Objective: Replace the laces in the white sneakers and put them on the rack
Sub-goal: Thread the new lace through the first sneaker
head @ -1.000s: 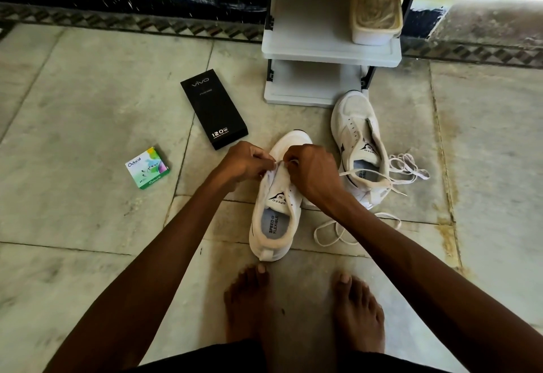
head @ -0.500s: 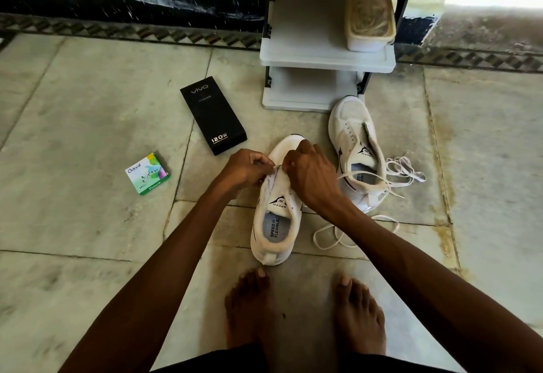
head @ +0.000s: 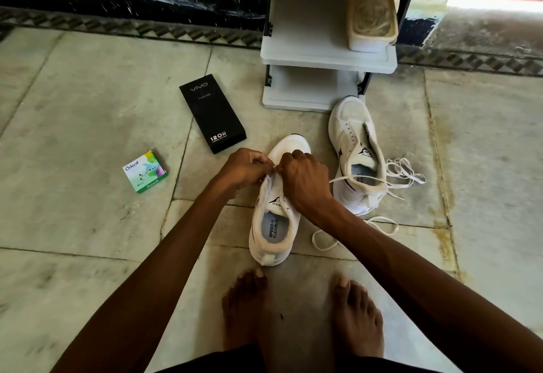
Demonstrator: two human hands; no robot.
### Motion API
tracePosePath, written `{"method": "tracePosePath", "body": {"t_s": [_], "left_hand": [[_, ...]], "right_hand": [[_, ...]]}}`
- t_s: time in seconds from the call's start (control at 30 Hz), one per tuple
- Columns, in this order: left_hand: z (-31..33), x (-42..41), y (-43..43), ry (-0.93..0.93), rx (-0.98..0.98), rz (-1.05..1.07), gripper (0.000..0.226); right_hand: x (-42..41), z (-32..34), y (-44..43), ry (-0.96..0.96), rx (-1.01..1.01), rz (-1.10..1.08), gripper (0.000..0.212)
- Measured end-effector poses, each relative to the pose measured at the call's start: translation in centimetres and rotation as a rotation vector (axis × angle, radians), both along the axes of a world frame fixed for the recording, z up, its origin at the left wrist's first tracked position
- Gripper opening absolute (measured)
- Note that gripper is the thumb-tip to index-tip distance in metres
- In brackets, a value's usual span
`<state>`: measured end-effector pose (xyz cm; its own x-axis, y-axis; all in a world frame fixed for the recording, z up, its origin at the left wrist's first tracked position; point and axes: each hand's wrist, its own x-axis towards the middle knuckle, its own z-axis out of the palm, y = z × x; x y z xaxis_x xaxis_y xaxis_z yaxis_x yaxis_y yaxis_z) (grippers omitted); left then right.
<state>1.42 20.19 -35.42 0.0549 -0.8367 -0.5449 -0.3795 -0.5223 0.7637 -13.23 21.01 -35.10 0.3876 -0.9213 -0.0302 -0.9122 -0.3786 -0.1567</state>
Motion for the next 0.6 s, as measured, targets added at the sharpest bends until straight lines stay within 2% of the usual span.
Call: {"method": "tracePosePath", "body": {"t_s": [0.43, 0.6], "left_hand": [[-0.58, 0.01, -0.10, -0.014, 0.013, 0.011, 0.015], [-0.63, 0.01, 0.03, -0.007, 0.003, 0.016, 0.013]], "right_hand": [[0.47, 0.63, -0.07, 0.015, 0.100, 0.011, 0.022], [0.08, -0.28, -0.54, -0.113, 0.095, -0.050, 0.018]]}}
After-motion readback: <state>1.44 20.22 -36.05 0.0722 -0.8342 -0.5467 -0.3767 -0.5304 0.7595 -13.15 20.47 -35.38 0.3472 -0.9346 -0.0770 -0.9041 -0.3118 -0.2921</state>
